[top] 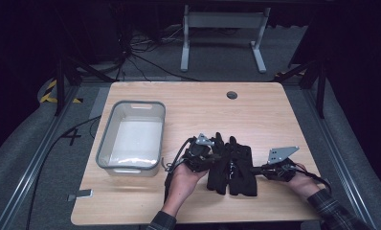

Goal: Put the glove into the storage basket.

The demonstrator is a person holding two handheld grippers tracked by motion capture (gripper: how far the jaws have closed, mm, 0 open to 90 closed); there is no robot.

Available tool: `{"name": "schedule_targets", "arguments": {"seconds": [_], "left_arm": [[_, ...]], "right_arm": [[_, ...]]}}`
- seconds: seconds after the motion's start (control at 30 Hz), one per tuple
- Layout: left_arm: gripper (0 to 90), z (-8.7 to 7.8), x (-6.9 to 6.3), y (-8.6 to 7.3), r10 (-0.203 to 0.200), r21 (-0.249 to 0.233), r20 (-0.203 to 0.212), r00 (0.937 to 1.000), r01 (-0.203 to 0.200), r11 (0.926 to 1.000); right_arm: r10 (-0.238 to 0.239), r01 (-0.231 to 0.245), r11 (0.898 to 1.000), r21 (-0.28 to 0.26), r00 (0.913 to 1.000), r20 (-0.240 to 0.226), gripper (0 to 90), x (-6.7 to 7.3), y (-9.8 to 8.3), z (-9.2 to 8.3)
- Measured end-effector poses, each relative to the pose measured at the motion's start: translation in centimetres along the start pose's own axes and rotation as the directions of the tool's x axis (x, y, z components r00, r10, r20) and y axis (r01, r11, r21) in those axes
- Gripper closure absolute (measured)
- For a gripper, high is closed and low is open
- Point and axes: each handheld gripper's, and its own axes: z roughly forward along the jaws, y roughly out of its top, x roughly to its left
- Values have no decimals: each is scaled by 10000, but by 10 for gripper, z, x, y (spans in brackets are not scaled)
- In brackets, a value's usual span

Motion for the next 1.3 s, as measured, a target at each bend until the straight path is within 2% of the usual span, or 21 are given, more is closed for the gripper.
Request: {"name": "schedule_targets", "arguments": {"seconds": [0.13, 0.4, 0.67, 0.87, 0.97, 1.03, 1.1, 1.17, 1.3], "left_arm": [[852, 5, -2, 8, 99, -36, 110, 9999, -99, 9999], [853, 20, -6, 20, 300, 105, 138, 9995, -301, 9995], [853, 34, -10, 27, 381, 170, 201, 9991, -385, 9991], [845, 46, -18, 30, 622, 320, 203, 9979, -628, 9975], [832, 48, -19, 29, 637, 229, 283, 9976, -644, 9977], [783, 48, -20, 29, 638, 59, 564, 9964, -642, 9979], [771, 47, -21, 30, 663, 5, 616, 9959, -665, 9978], [764, 42, -23, 31, 813, -226, 666, 9945, -800, 9965], [840, 34, -21, 31, 857, -290, 556, 9948, -842, 9960]], "right_arm": [[-93, 92, 9999, -91, 9999, -129, 900, 1, 6, 7], [-195, 194, 9998, -25, 9998, -84, 900, 0, 14, 14], [-150, 149, 9999, -64, 9998, -131, 900, -1, 15, 15], [-136, 135, 9999, -85, 9999, -106, 900, -1, 14, 15], [-150, 149, 9999, -73, 9998, -88, 900, -1, 14, 14], [-125, 124, 9998, -129, 9999, -59, 900, -2, 14, 12], [-91, 90, 9998, -193, 9999, -57, 900, -2, 13, 10], [-55, 55, 9997, -225, 10000, 7, 900, -3, 13, 8], [35, -32, 9996, -284, 9999, 106, 900, -5, 9, 1]]}}
